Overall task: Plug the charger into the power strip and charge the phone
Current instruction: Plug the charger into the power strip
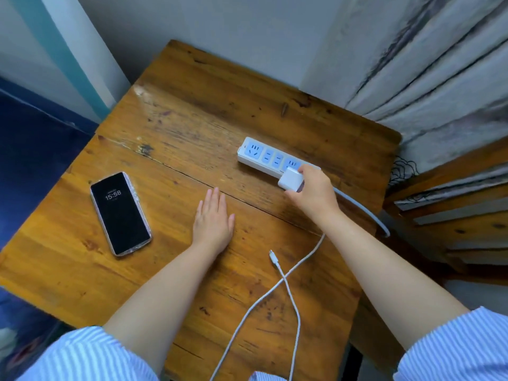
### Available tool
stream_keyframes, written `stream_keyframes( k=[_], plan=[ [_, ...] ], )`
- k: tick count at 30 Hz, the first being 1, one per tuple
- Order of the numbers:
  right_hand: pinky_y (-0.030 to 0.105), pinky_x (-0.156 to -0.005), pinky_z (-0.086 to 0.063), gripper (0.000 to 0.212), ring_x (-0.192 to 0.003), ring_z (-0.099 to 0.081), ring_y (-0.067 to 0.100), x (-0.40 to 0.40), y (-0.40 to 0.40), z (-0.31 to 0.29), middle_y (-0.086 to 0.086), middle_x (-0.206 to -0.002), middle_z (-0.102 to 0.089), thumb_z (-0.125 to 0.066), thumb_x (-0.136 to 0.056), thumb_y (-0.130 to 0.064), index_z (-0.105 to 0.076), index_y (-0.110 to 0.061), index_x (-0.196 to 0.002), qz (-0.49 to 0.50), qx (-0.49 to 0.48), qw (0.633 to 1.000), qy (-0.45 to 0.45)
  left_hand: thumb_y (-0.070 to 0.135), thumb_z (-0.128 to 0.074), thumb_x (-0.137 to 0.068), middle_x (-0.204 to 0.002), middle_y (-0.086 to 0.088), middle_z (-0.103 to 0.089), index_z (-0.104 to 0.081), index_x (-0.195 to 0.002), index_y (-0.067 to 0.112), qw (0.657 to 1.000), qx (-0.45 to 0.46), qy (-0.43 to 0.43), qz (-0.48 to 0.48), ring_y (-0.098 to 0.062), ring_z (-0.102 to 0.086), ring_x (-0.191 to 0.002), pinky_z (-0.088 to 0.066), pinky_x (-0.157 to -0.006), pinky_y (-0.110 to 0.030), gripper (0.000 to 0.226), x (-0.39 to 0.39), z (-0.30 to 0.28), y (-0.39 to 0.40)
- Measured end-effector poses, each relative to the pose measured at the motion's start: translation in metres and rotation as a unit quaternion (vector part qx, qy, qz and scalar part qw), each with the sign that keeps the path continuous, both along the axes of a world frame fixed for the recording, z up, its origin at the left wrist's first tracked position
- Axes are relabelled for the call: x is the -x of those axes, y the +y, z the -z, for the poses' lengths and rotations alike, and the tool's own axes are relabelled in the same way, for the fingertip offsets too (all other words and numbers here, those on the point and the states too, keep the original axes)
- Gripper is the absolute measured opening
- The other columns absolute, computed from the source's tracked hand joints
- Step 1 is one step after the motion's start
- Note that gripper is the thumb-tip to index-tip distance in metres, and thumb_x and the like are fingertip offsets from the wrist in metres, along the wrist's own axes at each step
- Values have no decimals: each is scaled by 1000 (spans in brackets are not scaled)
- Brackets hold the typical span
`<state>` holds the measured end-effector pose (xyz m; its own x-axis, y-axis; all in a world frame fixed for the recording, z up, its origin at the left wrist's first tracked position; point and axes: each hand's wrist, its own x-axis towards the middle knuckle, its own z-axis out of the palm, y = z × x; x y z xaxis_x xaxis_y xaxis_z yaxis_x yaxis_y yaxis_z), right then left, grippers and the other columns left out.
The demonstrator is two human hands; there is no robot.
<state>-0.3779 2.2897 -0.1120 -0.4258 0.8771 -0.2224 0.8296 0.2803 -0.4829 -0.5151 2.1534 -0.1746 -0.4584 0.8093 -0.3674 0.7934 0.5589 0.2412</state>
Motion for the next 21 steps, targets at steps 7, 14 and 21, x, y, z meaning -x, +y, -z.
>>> stream_keyframes(
  k=[7, 14, 21],
  plan=[
    [32, -65, -43, 38, -87, -50, 23, 26, 39, -4, 13, -108, -54, -66, -78, -27, -54, -6, -107, -68, -38, 991, -112, 43, -26, -94, -156, -11, -1, -3, -143, 8, 999, -5, 35, -38, -22, 3, -144, -2, -118, -37, 65, 18, 25, 18],
    [20, -44, -24, 26, -71, -45, 18, 55, 59, -14, 7, -85, -42, -66, -79, -29, -48, -10, -82, -132, -10, 966, -222, 46, -27, -92, -157, -9, -2, -3, -144, 10, 998, -14, 48, -46, -19, 2, -144, 0, -117, -37, 67, 20, 35, 18],
    [21, -41, -24, 24, -50, -39, 13, 77, 66, -19, 4, -63, -37, -62, -81, -20, -41, -9, -76, -109, 30, 955, -274, 47, -26, -92, -157, -7, 1, -1, -144, 12, 998, -6, 37, -48, -18, 6, -143, 4, -116, -37, 67, 21, 33, 20]
  ],
)
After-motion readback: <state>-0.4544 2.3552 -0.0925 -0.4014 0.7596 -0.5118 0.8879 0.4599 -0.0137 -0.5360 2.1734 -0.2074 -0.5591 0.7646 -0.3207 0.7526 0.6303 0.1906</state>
